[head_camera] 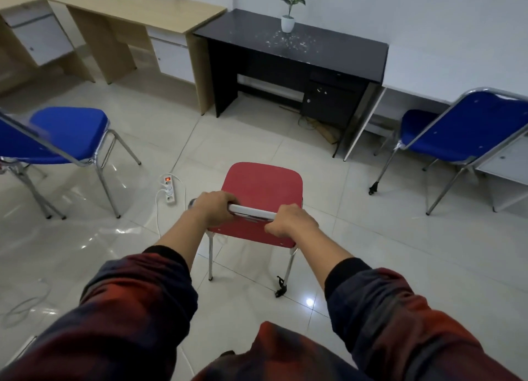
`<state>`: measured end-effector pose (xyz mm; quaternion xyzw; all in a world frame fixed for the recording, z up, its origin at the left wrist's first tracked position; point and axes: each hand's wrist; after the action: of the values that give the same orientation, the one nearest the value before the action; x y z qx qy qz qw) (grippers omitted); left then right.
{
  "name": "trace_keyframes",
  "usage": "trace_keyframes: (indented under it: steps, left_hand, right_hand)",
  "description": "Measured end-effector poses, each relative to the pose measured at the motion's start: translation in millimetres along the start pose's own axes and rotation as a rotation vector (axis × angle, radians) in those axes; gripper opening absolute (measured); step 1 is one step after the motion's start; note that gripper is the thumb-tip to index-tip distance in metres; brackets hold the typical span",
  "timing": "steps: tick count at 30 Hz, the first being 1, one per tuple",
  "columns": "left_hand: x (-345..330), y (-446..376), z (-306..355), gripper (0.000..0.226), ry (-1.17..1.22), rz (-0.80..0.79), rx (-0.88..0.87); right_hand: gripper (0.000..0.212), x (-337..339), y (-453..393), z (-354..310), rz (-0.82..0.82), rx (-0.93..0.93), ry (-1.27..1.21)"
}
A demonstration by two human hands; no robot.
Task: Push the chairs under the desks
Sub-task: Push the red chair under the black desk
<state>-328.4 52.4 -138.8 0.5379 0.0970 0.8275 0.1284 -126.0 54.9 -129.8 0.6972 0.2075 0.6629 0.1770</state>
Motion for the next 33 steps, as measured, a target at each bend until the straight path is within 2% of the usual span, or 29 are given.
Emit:
trace_keyframes:
  steps: [4,8,11,22,33]
  left_hand:
    - [3.9,-25.3,-17.7,0.027,-0.06,-0.091,0.013]
    - [10.5,-44.6,-35.6,0.038,-0.118,-0.117,-0.01]
    - [20.3,-54.0,-50.8,0.039,-0.126,-0.104,0.001]
    - [34.3,-72.0,-72.8,0.037,-0.143,-0.064,-0.057]
    - [47.7,-92.5,-105.6,0.033,-0.181,-0.039,-0.12]
  right_hand:
    - [0.039,-1.4,-13.2,-6.0,0.045,0.061,0.03]
    - [0.047,2.4,-27.9,-3.0,0.001,0.229,-0.079]
    - [0.052,8.4,-39.8,-18.7,-0.006,0.283,-0.113]
    - [0.051,13.7,-55.8,-43.0,-0.027,0.248,-0.203]
    - [0.042,12.1,-63.9,-72.5,0.098,0.206,-0.215]
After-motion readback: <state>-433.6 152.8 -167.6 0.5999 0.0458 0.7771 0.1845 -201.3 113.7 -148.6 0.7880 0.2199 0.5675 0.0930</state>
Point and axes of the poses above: each hand's wrist, its own y-axis away from the middle knuckle, its own x-axis out of the back of the hand, z = x × y, and after that the axes turned 8 degrees about y, right-handed
